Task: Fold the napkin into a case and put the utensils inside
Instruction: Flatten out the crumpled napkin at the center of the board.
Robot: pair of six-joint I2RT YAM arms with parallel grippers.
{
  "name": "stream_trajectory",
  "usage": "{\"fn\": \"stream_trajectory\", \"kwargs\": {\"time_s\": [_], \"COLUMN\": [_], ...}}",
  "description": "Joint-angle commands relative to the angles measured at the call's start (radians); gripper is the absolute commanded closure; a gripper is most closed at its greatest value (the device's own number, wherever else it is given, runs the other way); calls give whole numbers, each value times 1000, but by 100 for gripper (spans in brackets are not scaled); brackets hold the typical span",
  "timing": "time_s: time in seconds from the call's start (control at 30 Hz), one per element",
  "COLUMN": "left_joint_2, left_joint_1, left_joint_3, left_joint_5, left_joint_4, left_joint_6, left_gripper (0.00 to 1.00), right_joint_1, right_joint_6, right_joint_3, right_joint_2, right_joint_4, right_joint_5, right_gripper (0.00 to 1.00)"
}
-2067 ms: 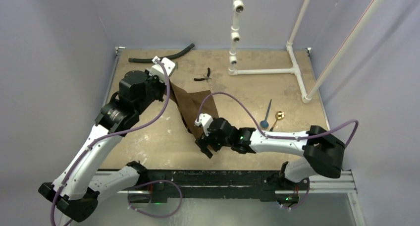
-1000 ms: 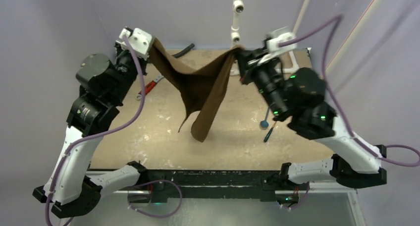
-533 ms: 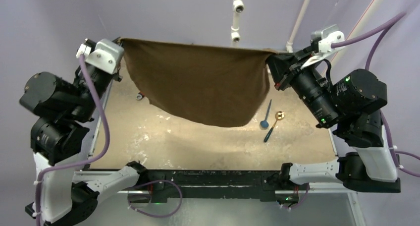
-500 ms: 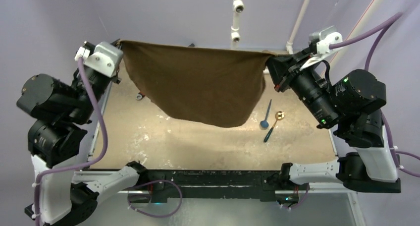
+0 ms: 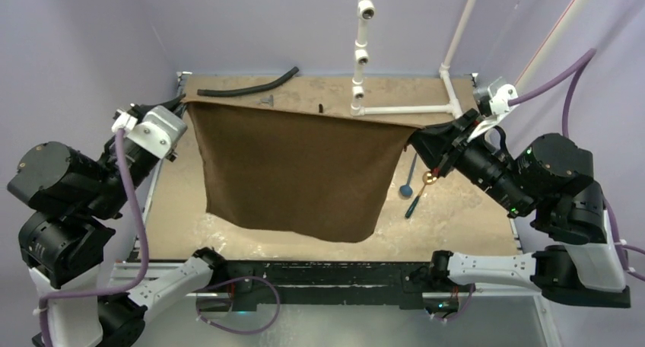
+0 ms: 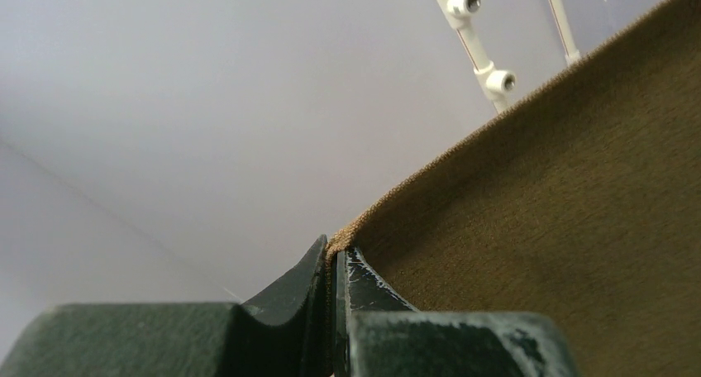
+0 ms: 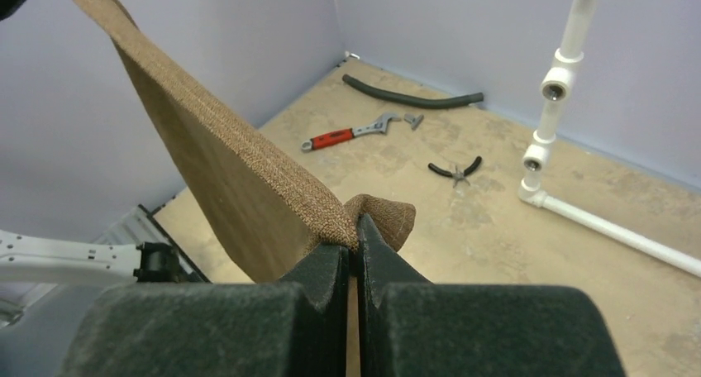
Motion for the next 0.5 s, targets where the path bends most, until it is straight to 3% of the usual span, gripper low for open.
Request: {"fn": "stream_trajectory", "kwargs": {"time_s": [0.0,0.1,0.23,0.27,0.4,0.47], "left_joint_2": [-25,-48,-102,-104,-52,1], "left_joint_1": [3,2,2,2,3,4], "left_joint_3": [-87,-265,-598,-667,-872,-947], "left_joint_5": [-107,-142,-218,-245,-364,-413], "left_joint_4": [-15,12,218,274,498,612], "left_joint_6": [70,101,150,162,210,239], "left_gripper": [100,100,100,100,100,100], "right_joint_1": [-2,-1,-10,-36,-394,-437], "right_joint_6": [38,47,9,3,2,-44], "right_joint_3": [-61,-172,-320,-350,-476,-516], "right_joint_2": [-22,2,86,127,279,354], "right_joint_4": [21,56,188,209,352,468], "right_joint_5": [50,194,382,375,96,111], "right_gripper": [100,100,99,100,100,100]}}
